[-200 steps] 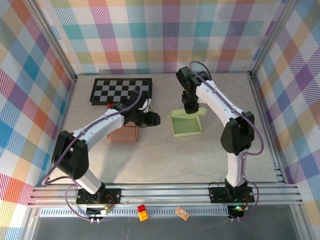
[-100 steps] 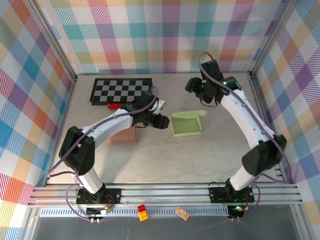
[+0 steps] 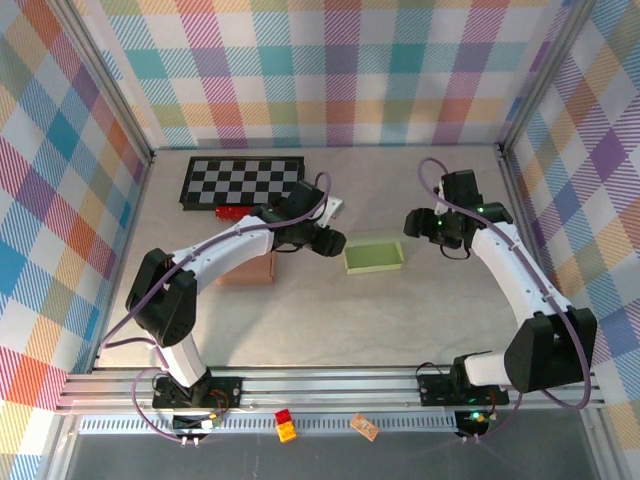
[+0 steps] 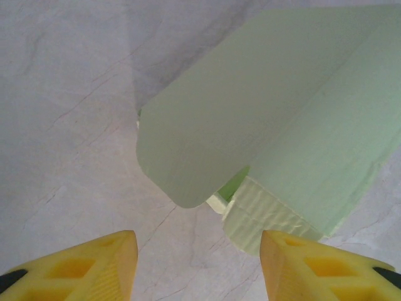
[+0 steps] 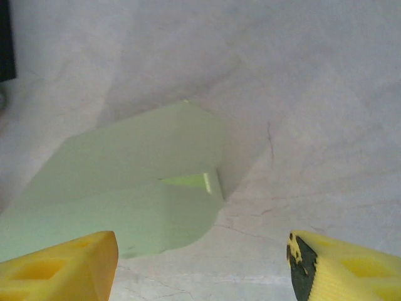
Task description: Fold the paper box
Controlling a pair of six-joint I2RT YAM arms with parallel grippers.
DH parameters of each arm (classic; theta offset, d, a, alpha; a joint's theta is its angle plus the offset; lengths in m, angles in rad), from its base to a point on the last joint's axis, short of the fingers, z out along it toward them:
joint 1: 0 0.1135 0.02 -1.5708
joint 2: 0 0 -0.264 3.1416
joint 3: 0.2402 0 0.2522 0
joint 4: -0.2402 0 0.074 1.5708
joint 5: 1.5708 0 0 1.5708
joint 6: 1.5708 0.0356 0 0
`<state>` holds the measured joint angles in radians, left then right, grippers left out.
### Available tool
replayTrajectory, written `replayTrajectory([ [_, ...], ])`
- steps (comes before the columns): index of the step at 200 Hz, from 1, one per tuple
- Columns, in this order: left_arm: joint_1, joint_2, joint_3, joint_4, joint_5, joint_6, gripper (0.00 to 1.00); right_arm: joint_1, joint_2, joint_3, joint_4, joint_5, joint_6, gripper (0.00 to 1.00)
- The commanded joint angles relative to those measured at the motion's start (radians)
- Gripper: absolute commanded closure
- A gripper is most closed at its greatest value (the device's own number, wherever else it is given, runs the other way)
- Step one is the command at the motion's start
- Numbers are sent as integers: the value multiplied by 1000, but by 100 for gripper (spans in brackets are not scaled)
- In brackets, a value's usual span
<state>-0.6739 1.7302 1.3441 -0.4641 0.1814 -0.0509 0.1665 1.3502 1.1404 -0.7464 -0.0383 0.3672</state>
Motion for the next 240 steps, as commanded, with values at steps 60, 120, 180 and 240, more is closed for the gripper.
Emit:
replayTrajectory([
  [60, -47, -141, -243, 101, 10, 84, 48, -88, -47, -161, 120, 45, 60, 35],
  [120, -116, -48, -240, 320, -201, 212, 46, -88, -135, -284, 197, 52, 47, 36],
  [180, -120, 15, -217, 424, -234, 311, 46, -88, -148, -278, 174, 13, 81, 36],
  [240, -118, 71, -147, 409, -256, 299, 63, -88, -135, -253, 159, -5, 77, 38],
])
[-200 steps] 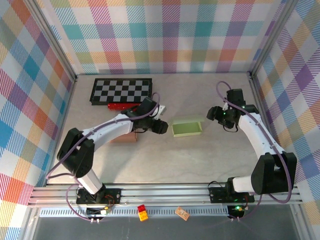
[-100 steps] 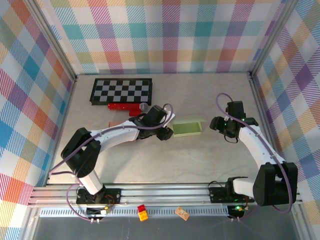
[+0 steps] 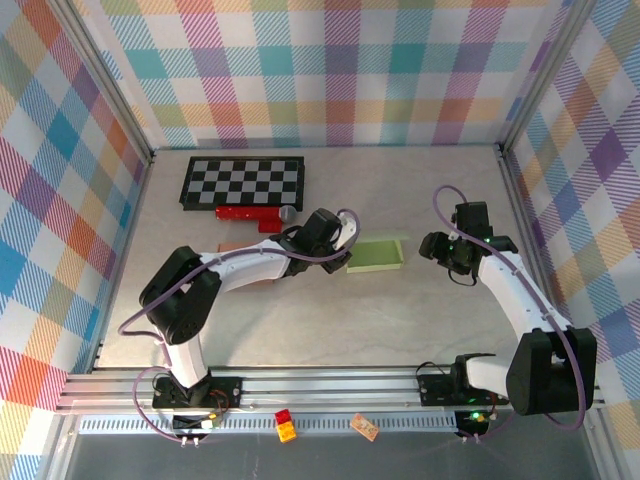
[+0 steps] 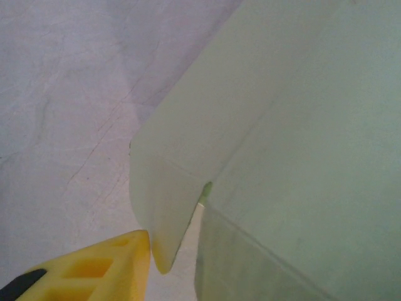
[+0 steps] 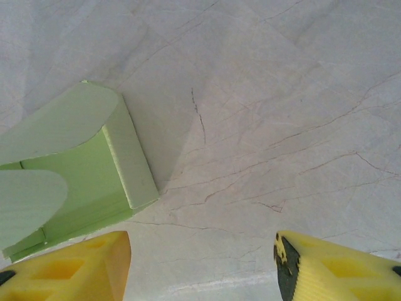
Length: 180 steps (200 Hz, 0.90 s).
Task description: Fold the paper box
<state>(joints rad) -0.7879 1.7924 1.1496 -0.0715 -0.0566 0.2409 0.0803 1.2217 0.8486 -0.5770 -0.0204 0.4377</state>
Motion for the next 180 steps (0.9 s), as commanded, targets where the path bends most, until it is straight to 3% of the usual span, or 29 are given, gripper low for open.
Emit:
replayTrajectory([
  [1, -5, 9, 49, 16, -17, 7, 64, -2, -6, 38, -11, -22, 6, 38],
  [87, 18, 42, 123, -37, 31, -22, 91, -3, 45, 104, -32, -8, -102, 39],
  [136, 41, 39, 146, -75, 120, -6, 99, -1, 52, 125, -35, -27, -170, 39],
  [180, 110, 17, 175, -240, 213, 20, 100, 14, 16, 145, -19, -96, -316, 37],
])
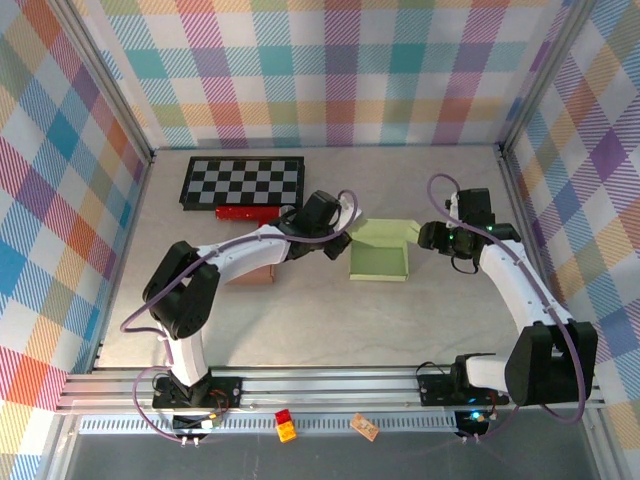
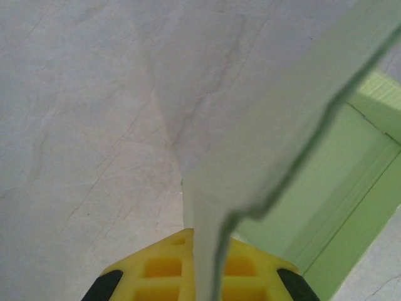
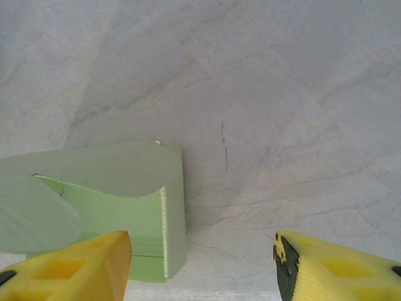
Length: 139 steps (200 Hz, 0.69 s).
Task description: Fold the paper box
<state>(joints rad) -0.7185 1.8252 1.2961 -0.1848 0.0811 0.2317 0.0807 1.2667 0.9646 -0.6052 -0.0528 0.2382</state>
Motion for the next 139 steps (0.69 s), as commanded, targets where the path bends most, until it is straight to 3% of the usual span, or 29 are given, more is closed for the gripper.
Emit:
replayTrajectory([
  [1, 42, -17, 29, -130, 76, 31, 100, 16, -32, 27, 11, -69, -125, 36],
  [41, 84, -72, -3, -225, 59, 74, 100, 46, -27, -8, 70, -171, -252, 33],
  [76, 118, -129, -54, -249, 52, 118, 100, 112, 60, 18, 121, -214, -393, 21],
  [139, 178, -182, -52, -276, 87, 167, 99, 149, 170, 86, 212, -266, -590, 19],
])
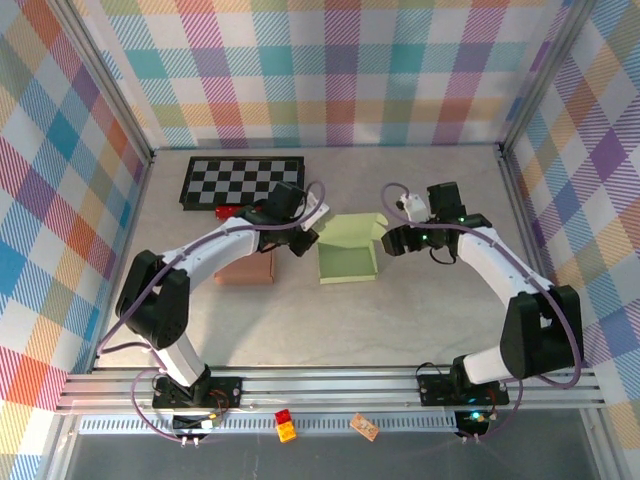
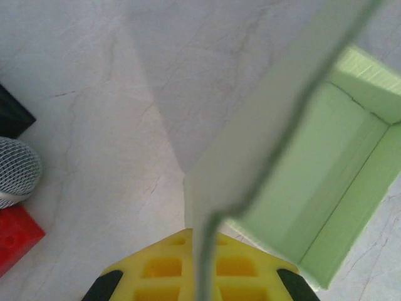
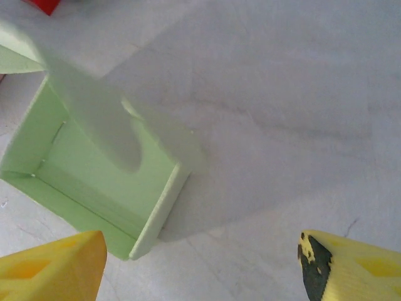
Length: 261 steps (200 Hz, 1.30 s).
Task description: Fold the paper box
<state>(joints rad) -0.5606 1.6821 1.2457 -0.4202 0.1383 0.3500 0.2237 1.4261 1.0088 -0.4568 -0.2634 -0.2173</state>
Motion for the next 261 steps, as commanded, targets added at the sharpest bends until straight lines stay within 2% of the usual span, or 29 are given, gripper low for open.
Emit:
replayTrajectory([
  [1, 20, -39, 0, -41, 31, 50, 99, 6, 12, 42, 62, -56, -138, 19],
  [39, 43, -19, 28, -75, 54, 64, 98, 28, 68, 108, 3, -116, -207, 23],
  [109, 51, 15, 55, -69, 49, 53, 98, 61, 175, 191, -39, -8, -171, 32],
  [144, 54, 29, 64, -69, 48, 49, 98, 80, 209, 228, -58, -13, -168, 45],
  [167, 56, 38, 72, -68, 50, 44, 98, 89, 227, 242, -72, -5, -164, 57],
  [207, 57, 51, 82, -65, 52, 35, 98, 106, 252, 267, -83, 23, -157, 63],
  [261, 58, 65, 97, -64, 56, 14, 97, 127, 265, 281, -89, 50, -151, 83],
])
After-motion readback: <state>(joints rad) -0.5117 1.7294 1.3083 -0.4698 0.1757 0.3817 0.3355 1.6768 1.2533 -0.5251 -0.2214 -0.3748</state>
